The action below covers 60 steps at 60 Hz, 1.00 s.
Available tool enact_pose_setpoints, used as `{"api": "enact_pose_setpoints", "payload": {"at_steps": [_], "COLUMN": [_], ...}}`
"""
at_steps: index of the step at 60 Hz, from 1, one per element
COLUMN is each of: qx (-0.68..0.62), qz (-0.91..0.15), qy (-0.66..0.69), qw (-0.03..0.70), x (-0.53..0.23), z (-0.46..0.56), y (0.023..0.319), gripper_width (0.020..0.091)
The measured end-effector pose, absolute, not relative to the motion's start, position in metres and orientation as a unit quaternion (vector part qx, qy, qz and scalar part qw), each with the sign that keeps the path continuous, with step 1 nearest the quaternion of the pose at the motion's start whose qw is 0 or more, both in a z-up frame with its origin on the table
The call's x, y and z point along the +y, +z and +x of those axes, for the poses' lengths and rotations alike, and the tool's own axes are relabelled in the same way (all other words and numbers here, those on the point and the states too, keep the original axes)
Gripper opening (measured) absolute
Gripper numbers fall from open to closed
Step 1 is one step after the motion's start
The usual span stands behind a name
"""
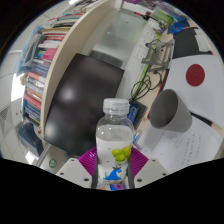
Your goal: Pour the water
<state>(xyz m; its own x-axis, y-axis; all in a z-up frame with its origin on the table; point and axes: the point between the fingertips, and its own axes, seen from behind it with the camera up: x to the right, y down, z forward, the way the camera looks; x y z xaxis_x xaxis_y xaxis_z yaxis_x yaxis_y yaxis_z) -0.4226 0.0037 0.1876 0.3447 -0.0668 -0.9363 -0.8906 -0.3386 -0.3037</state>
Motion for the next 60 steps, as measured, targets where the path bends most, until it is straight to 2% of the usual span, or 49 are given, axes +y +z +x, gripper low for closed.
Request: {"api": "enact_pose_setpoints", "payload": {"at_steps": [5,6,15,16,28,41,48,51,52,54,55,60], "qx": [0.395,0.402,0.468,0.475,0.546,0.571,0.512,0.463,0.448,0.411,0.398,0.308], "qz": [-0.661,-0.656,-0.591,-0.584,-0.494,-0.472,-0.544,-0.592,-0.604,-0.642,-0.657,-0.726], "qy": [0.486,0.492,0.544,0.549,0.608,0.622,0.604,0.581,0.576,0.542,0.524,0.415], "qw": [0.414,0.408,0.369,0.363,0.296,0.254,0.276,0.312,0.322,0.354,0.369,0.453], "x": [0.005,0.009,0.015,0.016,0.029,0.032,0.024,0.018,0.011,0.009,0.013,0.013], "z": [-0.422,-0.413,-0.402,-0.396,-0.390,-0.392,-0.405,-0.407,-0.409,-0.405,-0.390,-0.356], "y": [0.188,0.181,0.198,0.190,0.204,0.208,0.220,0.220,0.235,0.226,0.241,0.232], "gripper_width": [0.0424,0.0424,0.0426,0.0424,0.0422,0.0424,0.0424,0.0424,0.0425,0.0425,0.0426,0.0425]}}
